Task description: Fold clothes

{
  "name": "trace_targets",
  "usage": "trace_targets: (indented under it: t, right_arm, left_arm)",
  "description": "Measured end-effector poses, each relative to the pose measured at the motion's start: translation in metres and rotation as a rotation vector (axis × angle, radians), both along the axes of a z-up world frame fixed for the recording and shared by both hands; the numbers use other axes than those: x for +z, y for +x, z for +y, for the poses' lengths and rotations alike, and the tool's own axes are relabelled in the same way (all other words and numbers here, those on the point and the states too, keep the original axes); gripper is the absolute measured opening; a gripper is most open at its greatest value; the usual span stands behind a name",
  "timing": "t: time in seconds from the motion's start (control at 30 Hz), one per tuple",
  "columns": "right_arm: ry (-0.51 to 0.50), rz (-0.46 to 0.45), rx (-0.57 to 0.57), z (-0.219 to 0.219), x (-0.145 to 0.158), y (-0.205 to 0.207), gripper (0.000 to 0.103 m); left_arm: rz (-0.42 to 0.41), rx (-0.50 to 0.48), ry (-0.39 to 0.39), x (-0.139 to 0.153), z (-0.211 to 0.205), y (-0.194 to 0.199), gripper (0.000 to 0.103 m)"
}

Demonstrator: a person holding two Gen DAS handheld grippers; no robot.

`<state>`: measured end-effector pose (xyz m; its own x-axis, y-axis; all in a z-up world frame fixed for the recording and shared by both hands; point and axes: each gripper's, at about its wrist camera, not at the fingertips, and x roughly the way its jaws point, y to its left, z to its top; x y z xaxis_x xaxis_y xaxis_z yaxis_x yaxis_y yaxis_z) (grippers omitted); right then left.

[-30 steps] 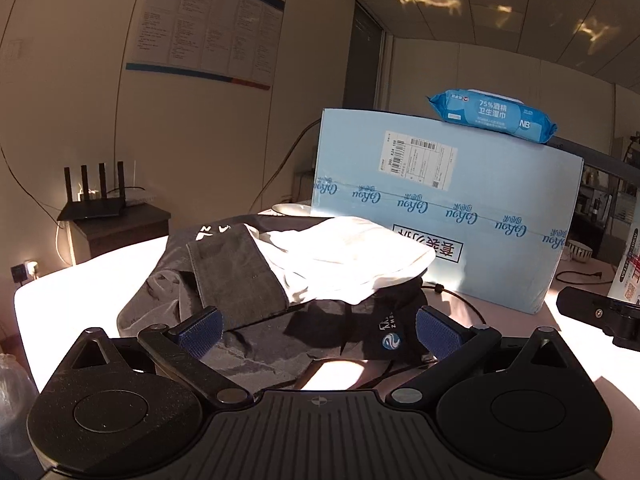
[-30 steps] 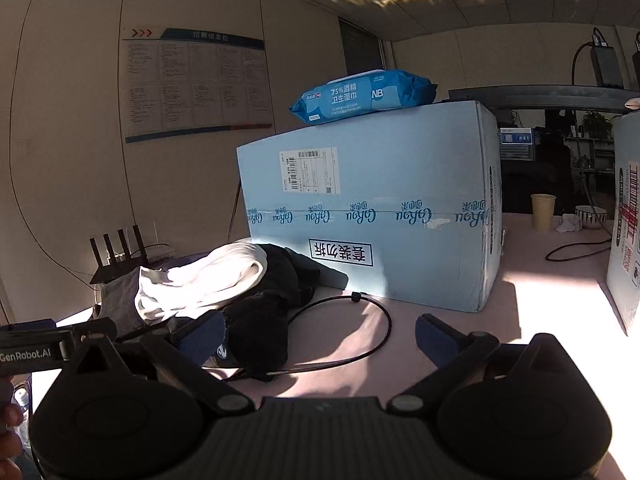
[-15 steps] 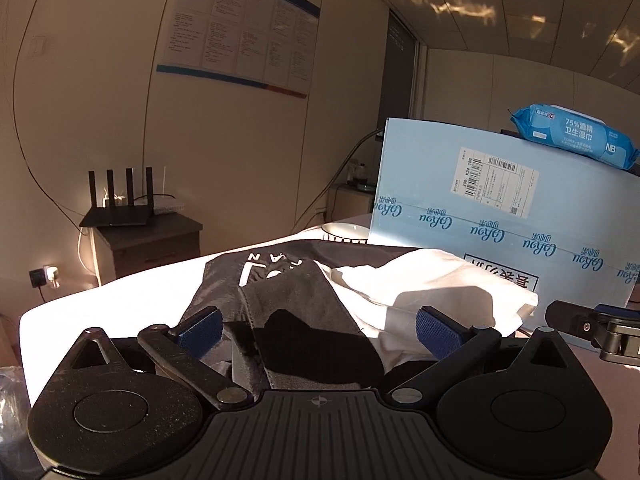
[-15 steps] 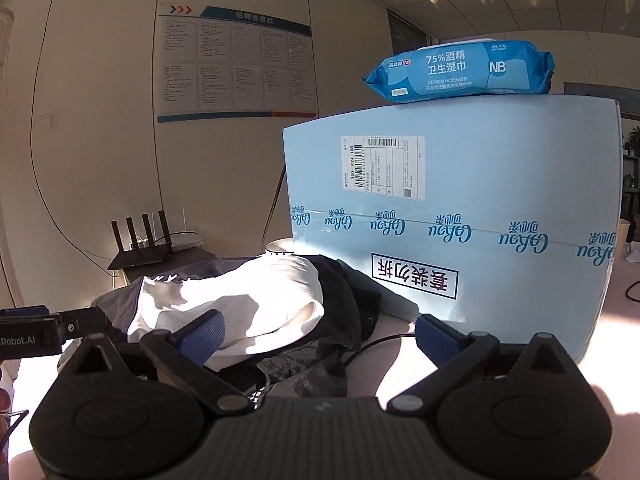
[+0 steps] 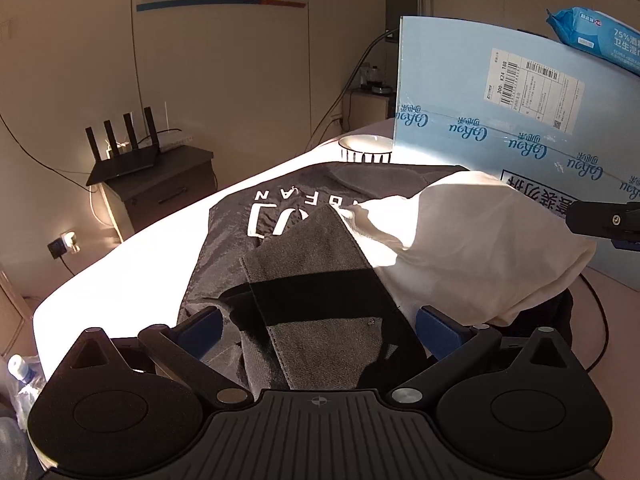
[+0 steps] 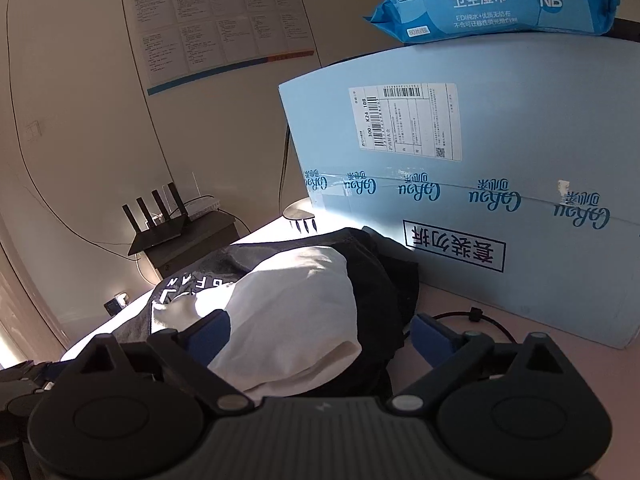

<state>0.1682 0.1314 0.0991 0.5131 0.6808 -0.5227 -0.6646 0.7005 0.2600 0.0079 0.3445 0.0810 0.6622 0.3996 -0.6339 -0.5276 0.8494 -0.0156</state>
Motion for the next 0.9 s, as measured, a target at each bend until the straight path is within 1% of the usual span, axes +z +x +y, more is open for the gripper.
trace_targets:
  t: [0.07, 0.13, 0.23, 0.3, 0.37, 0.4, 0.43, 0.5, 0.53, 0.57, 0.63, 0.67, 0.7, 0.73, 0.83, 0.9]
  right_arm:
    - [-0.011, 0.003, 0.001, 0.003, -0.003, 0.003, 0.095]
    - [-0.018, 0.029, 0.0, 0.007, -0.007, 0.008, 0.095]
    - [-0.013, 0.064, 0.014, 0.011, -0.011, 0.012, 0.094]
    - [-0.019, 0.064, 0.022, 0.015, -0.012, 0.013, 0.094]
    - [-0.041, 0.066, 0.029, 0.021, -0.014, 0.014, 0.089]
    - [-0.047, 0.069, 0.033, 0.023, -0.014, 0.015, 0.083]
    - [-0.054, 0.073, 0.036, 0.025, -0.014, 0.016, 0.079]
    - [-0.061, 0.071, 0.036, 0.028, -0.014, 0.016, 0.079]
    - [-0.059, 0.068, 0.034, 0.028, -0.01, 0.018, 0.08]
    - [-0.055, 0.056, 0.033, 0.028, -0.007, 0.017, 0.081]
    - [-0.059, 0.042, 0.03, 0.026, -0.005, 0.014, 0.084]
    - [-0.059, 0.041, 0.032, 0.026, -0.005, 0.014, 0.084]
    - [-0.058, 0.04, 0.033, 0.026, -0.005, 0.013, 0.084]
    - [-0.053, 0.043, 0.039, 0.025, -0.004, 0.015, 0.084]
    - [-0.056, 0.041, 0.047, 0.028, -0.004, 0.014, 0.084]
    - [-0.065, 0.036, 0.053, 0.029, -0.005, 0.015, 0.084]
  left_arm:
    - [0.012, -0.02, -0.074, -0.003, 0.008, 0.002, 0.103]
    - [0.02, -0.029, -0.107, -0.005, 0.012, 0.004, 0.103]
    - [0.012, -0.041, -0.122, -0.007, 0.015, 0.006, 0.103]
    - [0.001, -0.047, -0.133, -0.009, 0.017, 0.007, 0.103]
    - [-0.008, -0.058, -0.135, -0.009, 0.017, 0.008, 0.103]
    - [-0.011, -0.056, -0.131, -0.009, 0.017, 0.008, 0.103]
    - [-0.022, -0.042, -0.12, -0.008, 0.016, 0.005, 0.103]
    - [-0.05, 0.003, -0.064, -0.003, 0.01, -0.003, 0.103]
    - [-0.07, 0.03, -0.006, 0.002, 0.002, -0.009, 0.103]
    - [-0.088, 0.033, 0.031, 0.006, -0.003, -0.013, 0.103]
    - [-0.107, -0.013, 0.07, 0.012, -0.015, -0.016, 0.103]
    - [-0.098, -0.047, 0.067, 0.013, -0.019, -0.014, 0.103]
    - [-0.085, -0.077, 0.055, 0.012, -0.021, -0.009, 0.103]
    - [-0.071, -0.087, 0.036, 0.01, -0.021, -0.005, 0.103]
    - [-0.037, -0.054, -0.043, 0.001, -0.011, 0.004, 0.103]
    - [-0.035, -0.02, -0.097, -0.003, -0.002, 0.004, 0.103]
